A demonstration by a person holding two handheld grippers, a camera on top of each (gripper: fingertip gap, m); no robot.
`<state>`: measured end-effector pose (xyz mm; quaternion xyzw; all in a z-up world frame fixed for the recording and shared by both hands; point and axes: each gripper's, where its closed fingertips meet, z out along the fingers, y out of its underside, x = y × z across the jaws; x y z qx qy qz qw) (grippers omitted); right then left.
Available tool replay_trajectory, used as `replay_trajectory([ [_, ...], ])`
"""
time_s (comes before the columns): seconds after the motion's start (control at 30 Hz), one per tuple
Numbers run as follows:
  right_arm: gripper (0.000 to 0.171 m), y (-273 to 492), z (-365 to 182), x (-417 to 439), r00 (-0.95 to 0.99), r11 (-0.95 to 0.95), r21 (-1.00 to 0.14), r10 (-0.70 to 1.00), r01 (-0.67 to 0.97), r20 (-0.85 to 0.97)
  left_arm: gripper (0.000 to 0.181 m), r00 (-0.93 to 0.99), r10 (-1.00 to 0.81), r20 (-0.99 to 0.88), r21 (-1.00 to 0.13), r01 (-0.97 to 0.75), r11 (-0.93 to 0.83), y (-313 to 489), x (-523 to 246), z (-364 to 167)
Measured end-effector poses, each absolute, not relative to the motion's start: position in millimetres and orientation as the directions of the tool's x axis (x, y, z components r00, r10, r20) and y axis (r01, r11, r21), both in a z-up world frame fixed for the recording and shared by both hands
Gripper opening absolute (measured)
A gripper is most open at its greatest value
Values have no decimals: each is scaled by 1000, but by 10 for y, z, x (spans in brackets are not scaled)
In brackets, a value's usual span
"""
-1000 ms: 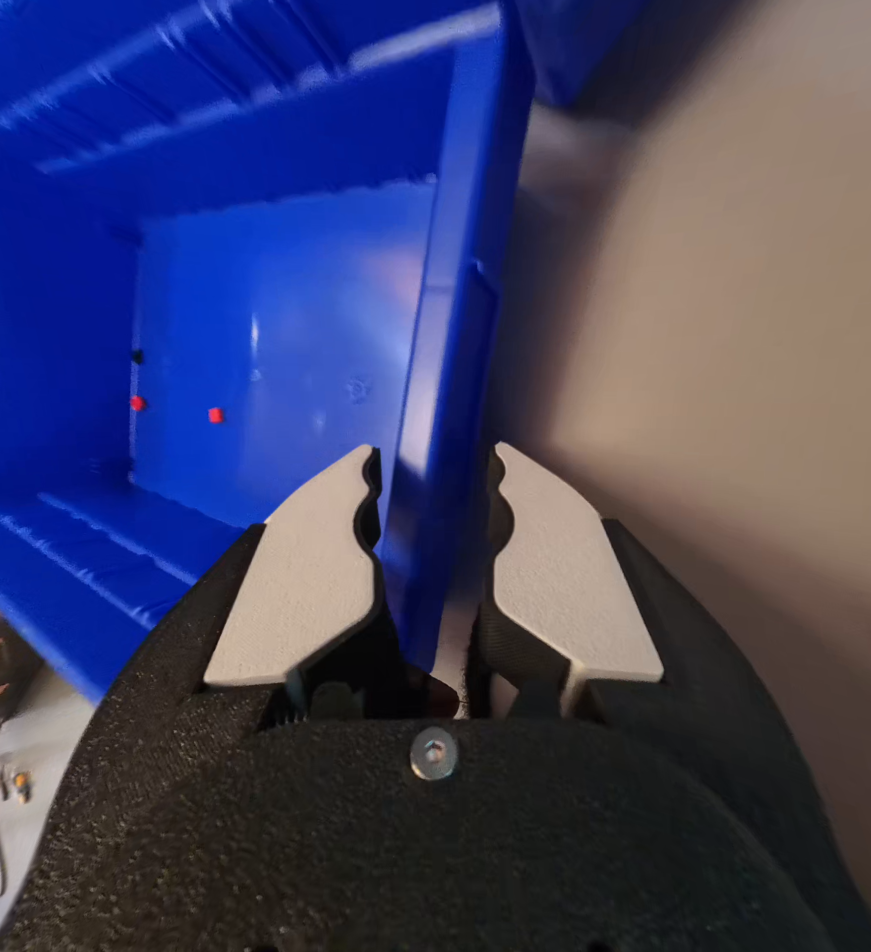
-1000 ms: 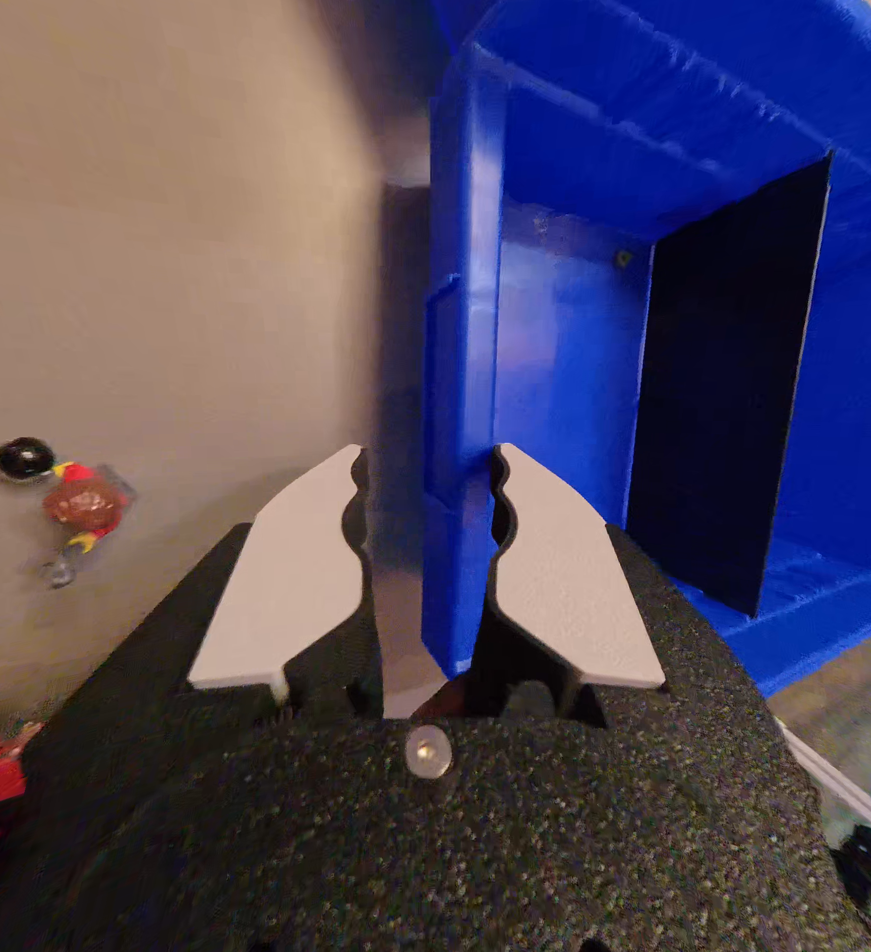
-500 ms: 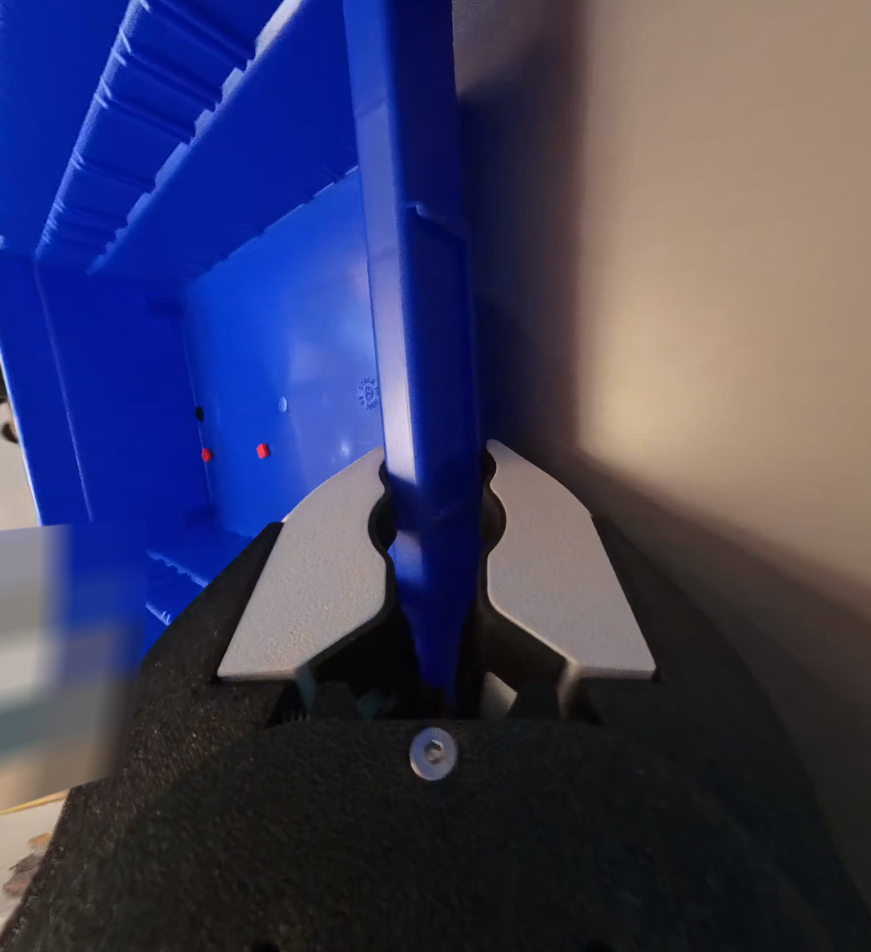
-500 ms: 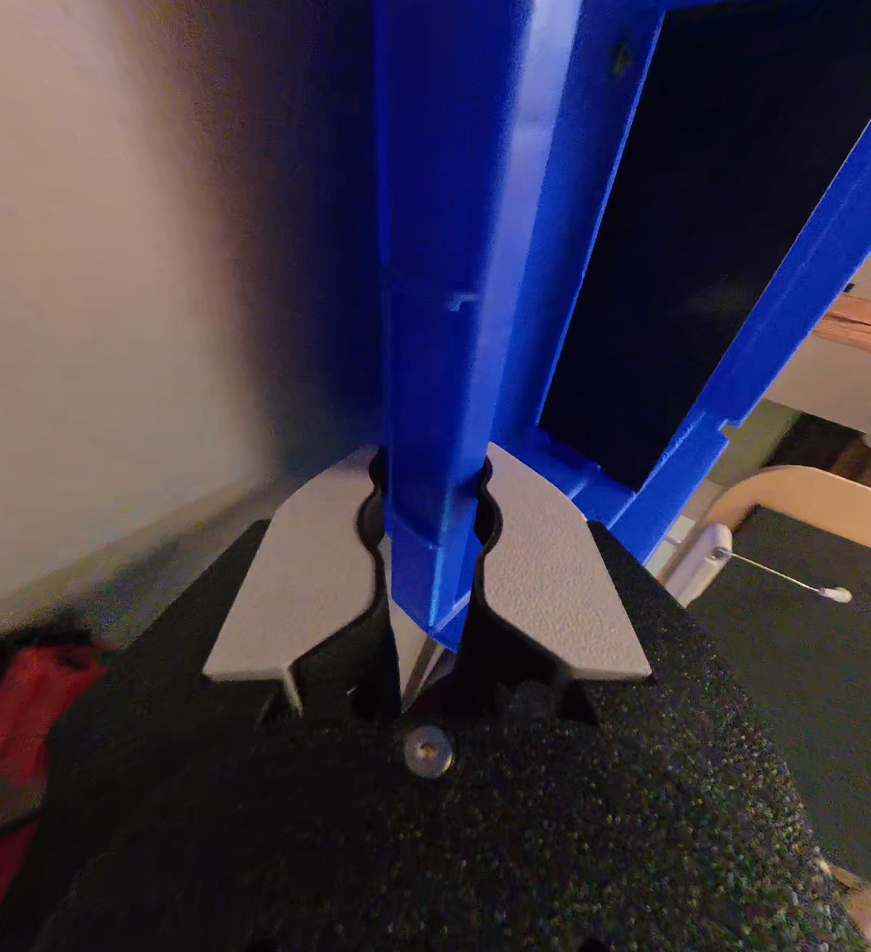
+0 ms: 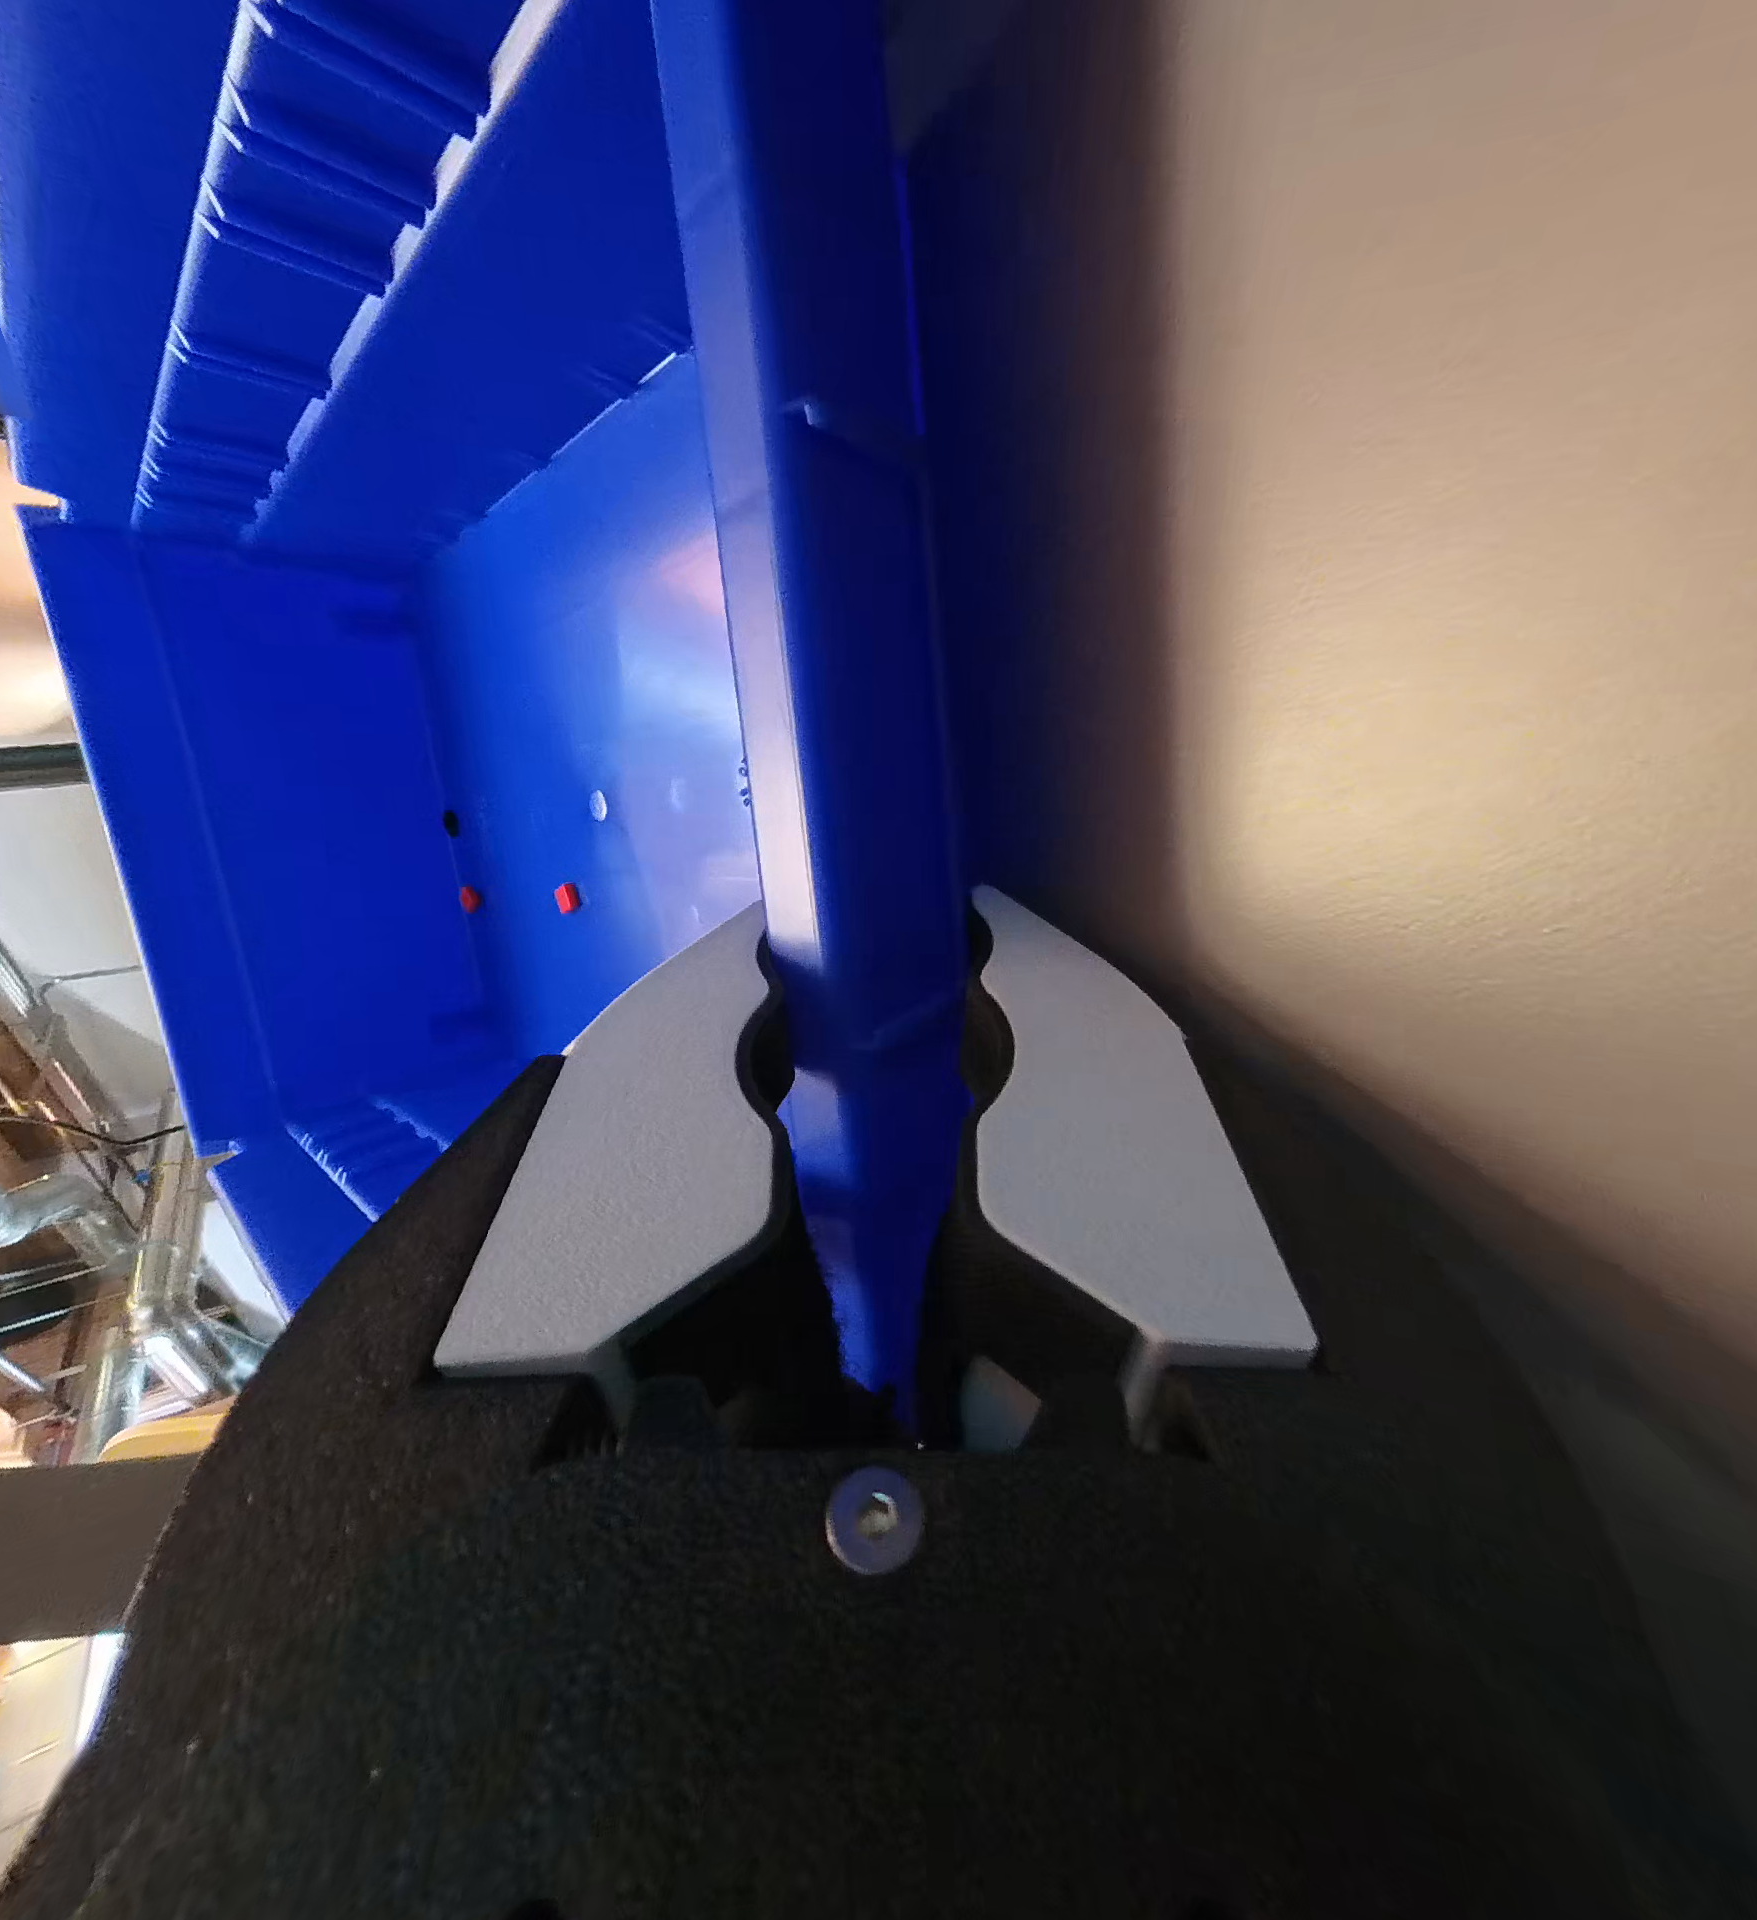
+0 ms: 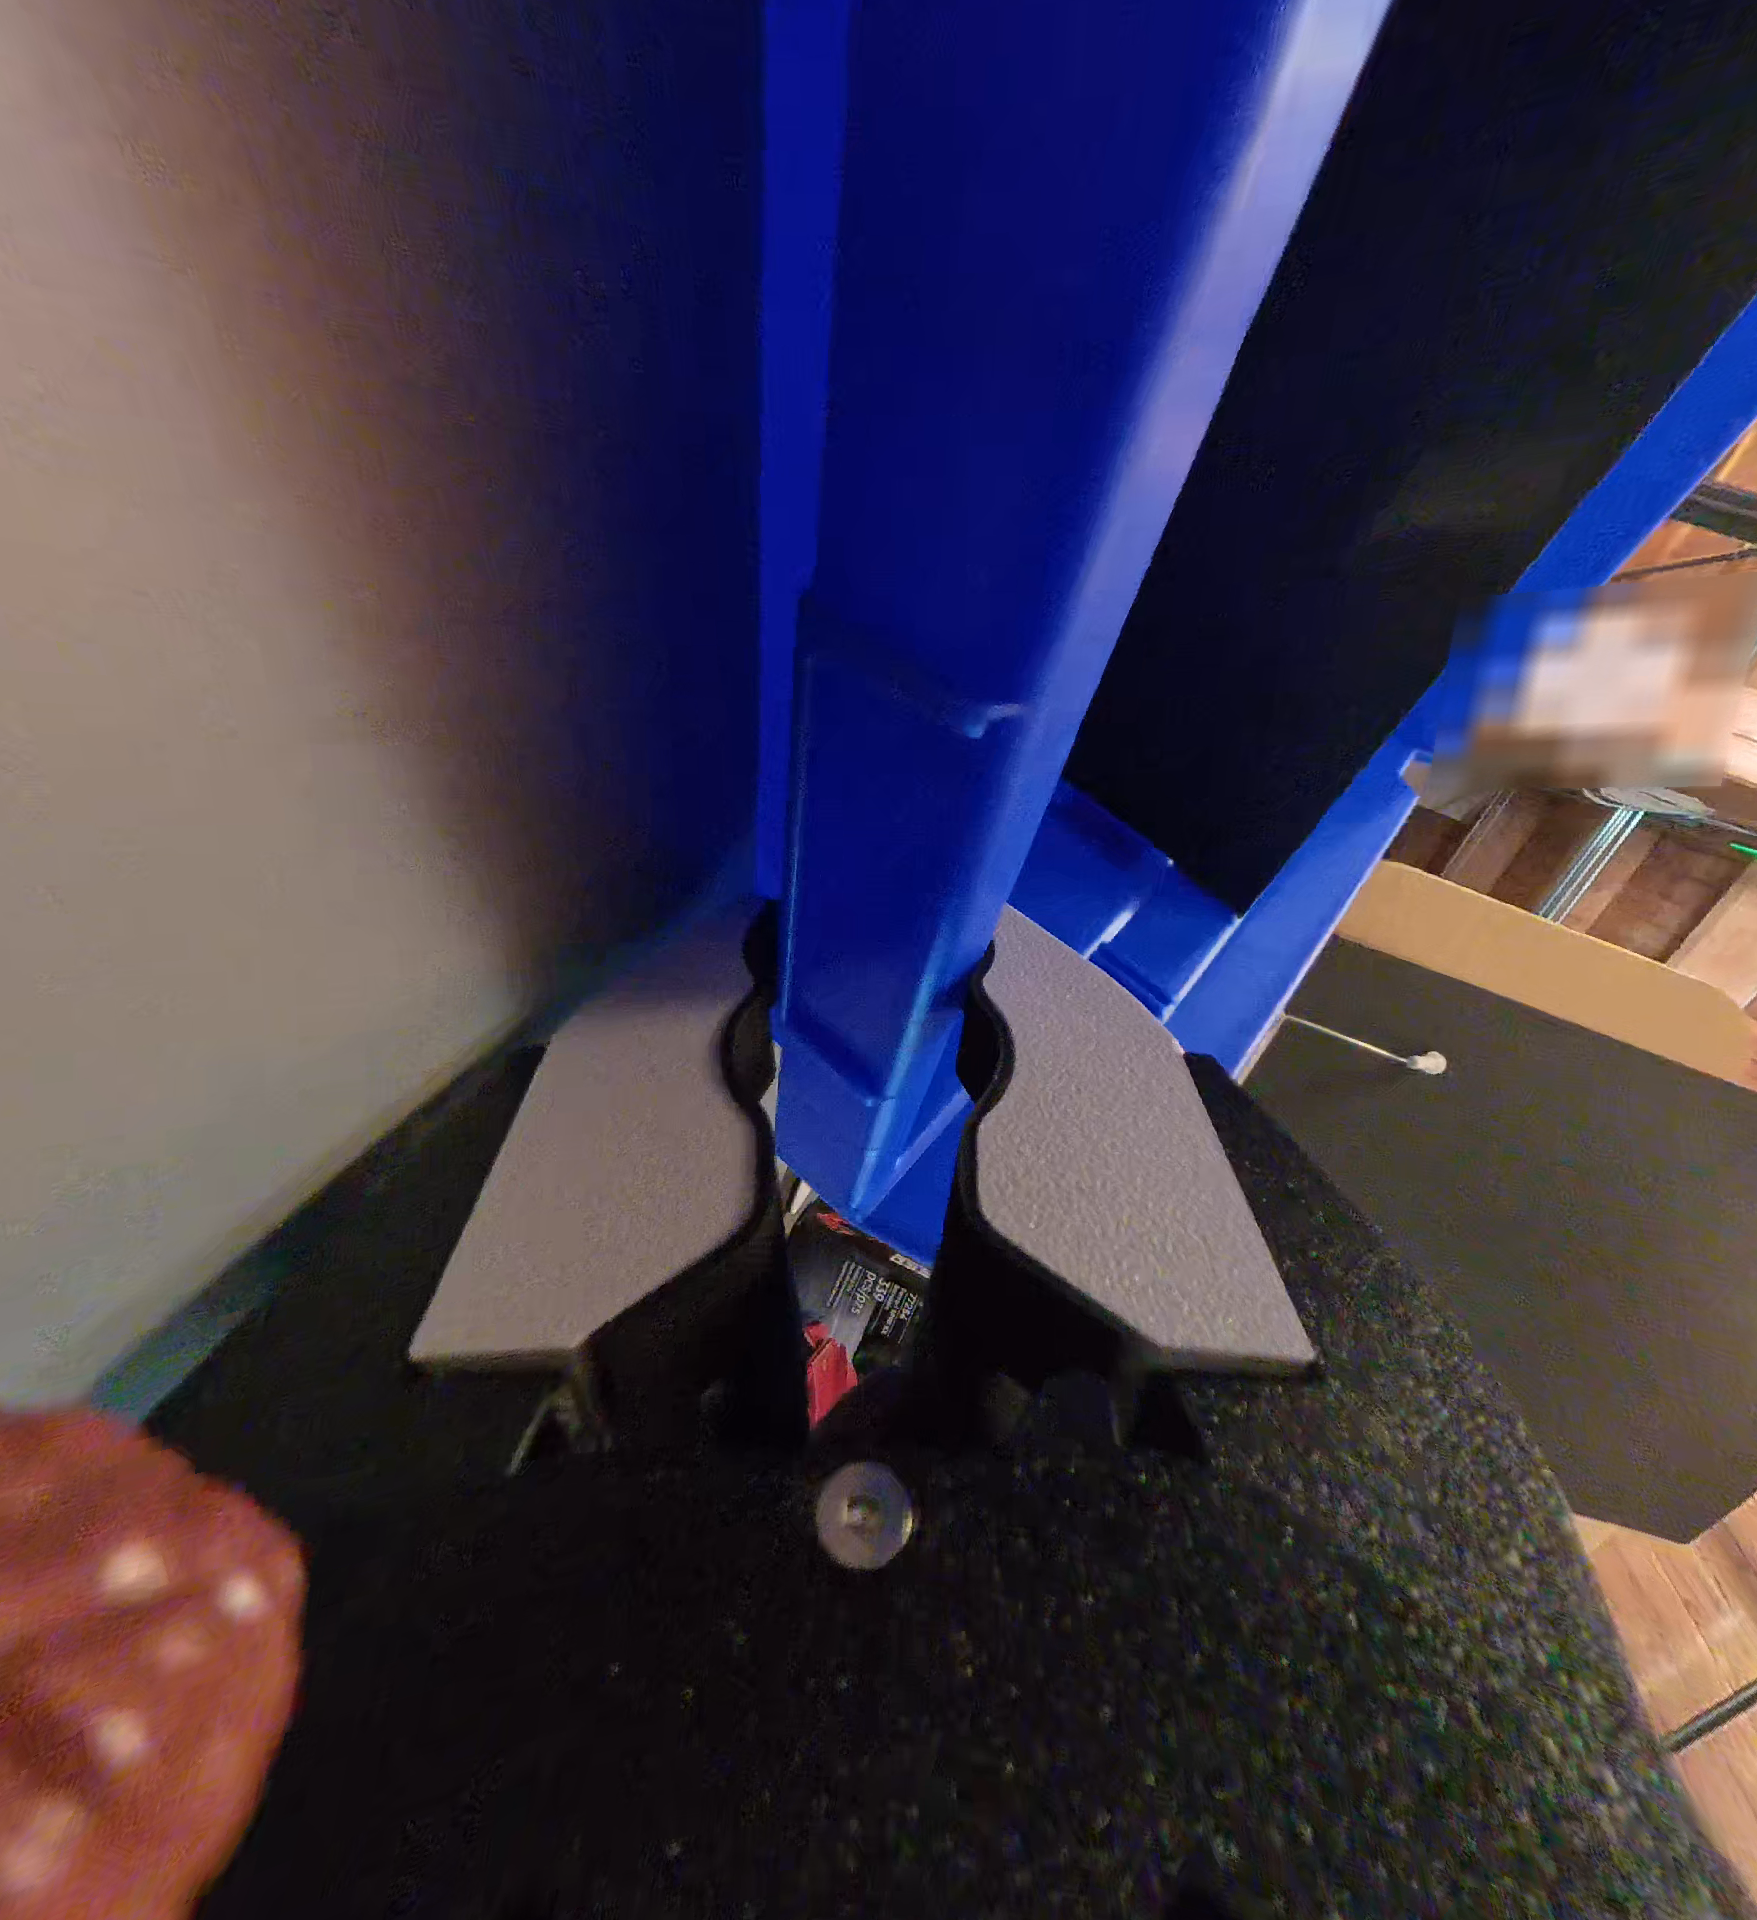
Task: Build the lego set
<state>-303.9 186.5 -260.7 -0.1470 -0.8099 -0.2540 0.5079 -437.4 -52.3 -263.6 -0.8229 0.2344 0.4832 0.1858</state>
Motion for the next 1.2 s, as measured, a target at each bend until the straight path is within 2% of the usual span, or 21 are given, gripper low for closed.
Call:
replay_trajectory([
  [0.57,32,1788,-2644,-2962,-456,845,225,25,485,890,29,394,-198,-898,-58,-551,-832,-526,-4372,-2636],
  [0.9,32,1792,-2643,-2970,-451,849,213,33,483,892,29,308,-212,-928,0,-567,-824,-528,-4352,-2615],
  [1.0,31,1793,-2645,-2984,-487,863,199,61,465,871,29,370,-207,-906,-43,-566,-823,-529,-4360,-2632],
  [1.1,31,1803,-2642,-3025,-554,878,192,96,439,827,29,517,-206,-831,-136,-547,-826,-524,-4370,-2650],
  [1.2,31,1790,-2647,-3058,-625,897,182,124,402,771,29,595,-234,-769,-160,-533,-831,-527,-4374,-2657],
])
